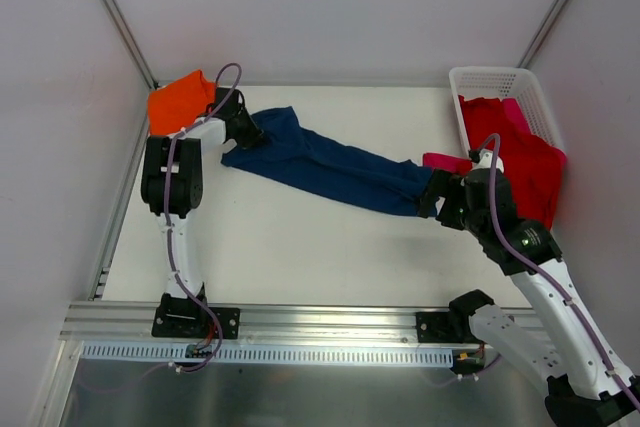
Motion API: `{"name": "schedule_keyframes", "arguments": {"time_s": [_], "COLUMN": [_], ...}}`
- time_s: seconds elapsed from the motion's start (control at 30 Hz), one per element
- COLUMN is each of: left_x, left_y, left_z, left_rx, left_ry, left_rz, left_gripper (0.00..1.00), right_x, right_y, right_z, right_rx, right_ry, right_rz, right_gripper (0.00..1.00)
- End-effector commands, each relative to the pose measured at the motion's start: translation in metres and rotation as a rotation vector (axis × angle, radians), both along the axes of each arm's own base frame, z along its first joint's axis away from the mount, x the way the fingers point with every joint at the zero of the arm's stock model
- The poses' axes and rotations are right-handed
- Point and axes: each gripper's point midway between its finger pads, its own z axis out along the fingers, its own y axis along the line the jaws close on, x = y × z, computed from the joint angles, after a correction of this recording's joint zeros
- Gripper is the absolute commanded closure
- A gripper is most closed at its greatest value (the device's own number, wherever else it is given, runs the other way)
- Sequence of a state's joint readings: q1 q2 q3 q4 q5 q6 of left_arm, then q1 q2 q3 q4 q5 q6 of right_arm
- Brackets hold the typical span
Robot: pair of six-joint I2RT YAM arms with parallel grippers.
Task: Fold and stack the t-shirts
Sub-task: Rotate the tshirt 90 degrees
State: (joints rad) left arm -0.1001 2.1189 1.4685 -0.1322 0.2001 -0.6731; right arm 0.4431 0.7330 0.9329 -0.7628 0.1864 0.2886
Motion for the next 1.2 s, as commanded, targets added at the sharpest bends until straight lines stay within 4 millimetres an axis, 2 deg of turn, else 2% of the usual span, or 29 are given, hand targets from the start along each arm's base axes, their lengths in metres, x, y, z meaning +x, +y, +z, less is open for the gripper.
{"name": "schedule_keyframes", "arguments": {"time_s": [0.0,0.03,0.13,0.2,0.23,0.27,0.3,0.33,0.37,0.4,0.43,0.47,0.5,0.53,0.57,0.63,0.67,0.7,0.73,0.8,0.83,0.87,0.9,0.93,0.97,1.0,1.07,1.1,1.17], "left_x": [0.026,0.045,0.076,0.094,0.116,0.125,0.136,0.159,0.169,0.181,0.193,0.198,0.203,0.205,0.201,0.192,0.180,0.172,0.156,0.135,0.116,0.105,0.093,0.071,0.061,0.051,0.019,0.002,-0.018], "left_y": [-0.019,-0.022,-0.026,-0.029,-0.032,-0.033,-0.034,-0.034,-0.034,-0.033,-0.032,-0.031,-0.032,-0.032,-0.033,-0.035,-0.036,-0.039,-0.041,-0.058,-0.064,-0.070,-0.085,-0.092,-0.099,-0.106,-0.137,-0.161,-0.183], "left_z": [0.010,0.027,0.018,0.020,0.047,0.028,0.031,0.063,0.046,0.055,0.075,0.089,0.127,0.124,0.167,0.202,0.247,0.253,0.295,0.302,0.329,0.333,0.305,0.325,0.324,0.292,0.294,0.270,0.240], "left_rx": [-0.161,-0.172,-0.195,-0.214,-0.226,-0.236,-0.240,-0.236,-0.233,-0.228,-0.235,-0.249,-0.289,-0.306,-0.325,-0.352,-0.369,-0.387,-0.417,-0.449,-0.451,-0.450,-0.447,-0.444,-0.440,-0.433,-0.453,-0.469,-0.481], "left_ry": [-0.032,-0.084,-0.110,-0.137,-0.217,-0.204,-0.230,-0.329,-0.335,-0.388,-0.461,-0.507,-0.625,-0.649,-0.732,-0.830,-0.899,-0.901,-0.966,-0.944,-0.975,-0.974,-0.913,-0.944,-0.961,-0.899,-0.917,-0.861,-0.794], "left_rz": [-0.120,-0.128,-0.128,-0.132,-0.145,-0.146,-0.149,-0.149,-0.144,-0.142,-0.135,-0.134,-0.146,-0.140,-0.153,-0.166,-0.188,-0.195,-0.211,-0.263,-0.293,-0.310,-0.322,-0.341,-0.348,-0.334,-0.392,-0.426,-0.456], "left_gripper": [0.90,0.88,0.83,0.70,0.63,0.56,0.42,0.36,0.24,0.18,0.01,0.01,0.01,0.01,0.01,0.01,0.01,0.01,0.01,0.01,0.01,0.01,0.01,0.01,0.01,0.01,0.01,0.01,0.01], "right_x": [0.000,-0.001,-0.004,-0.006,-0.007,-0.008,-0.009,-0.009,-0.009,-0.008,-0.008,-0.008,-0.008,-0.009,-0.006,-0.003,-0.001,0.000,0.002,0.006,0.012,0.015,0.019,0.025,0.029,0.034,0.040,0.044,0.044], "right_y": [-0.007,-0.008,-0.014,-0.015,-0.015,-0.015,-0.015,-0.014,-0.014,-0.013,-0.011,-0.009,-0.006,-0.006,-0.003,0.001,0.007,0.011,0.016,0.019,0.020,0.020,0.018,0.020,0.020,0.020,0.020,0.025,0.028], "right_z": [0.010,0.008,0.003,-0.003,-0.005,-0.008,-0.012,-0.016,-0.018,-0.022,-0.028,-0.031,-0.038,-0.043,-0.044,-0.051,-0.056,-0.057,-0.057,-0.061,-0.059,-0.059,-0.062,-0.060,-0.061,-0.061,-0.070,-0.069,-0.070], "right_rx": [-0.037,-0.046,-0.073,-0.081,-0.085,-0.085,-0.089,-0.090,-0.088,-0.086,-0.083,-0.074,-0.063,-0.061,-0.047,-0.026,-0.006,0.010,0.027,0.027,0.028,0.021,-0.002,-0.008,-0.022,-0.038,-0.081,-0.080,-0.067], "right_ry": [-0.024,-0.019,-0.013,-0.004,0.000,0.008,0.019,0.029,0.035,0.042,0.055,0.060,0.066,0.081,0.066,0.069,0.076,0.082,0.078,0.086,0.065,0.057,0.059,0.042,0.037,0.036,0.085,0.102,0.115], "right_rz": [-0.004,-0.001,-0.008,-0.004,-0.004,0.000,-0.001,0.002,-0.001,0.000,0.006,0.005,0.010,0.009,0.010,0.011,0.023,0.029,0.045,0.047,0.043,0.039,0.039,0.040,0.042,0.043,0.048,0.061,0.067], "right_gripper": [0.01,0.01,0.00,0.00,0.01,0.01,0.01,0.01,0.01,0.01,0.01,0.01,0.00,0.01,0.01,0.01,0.00,0.01,0.01,0.00,0.00,0.00,0.01,0.01,0.00,0.00,0.01,0.01,0.01]}}
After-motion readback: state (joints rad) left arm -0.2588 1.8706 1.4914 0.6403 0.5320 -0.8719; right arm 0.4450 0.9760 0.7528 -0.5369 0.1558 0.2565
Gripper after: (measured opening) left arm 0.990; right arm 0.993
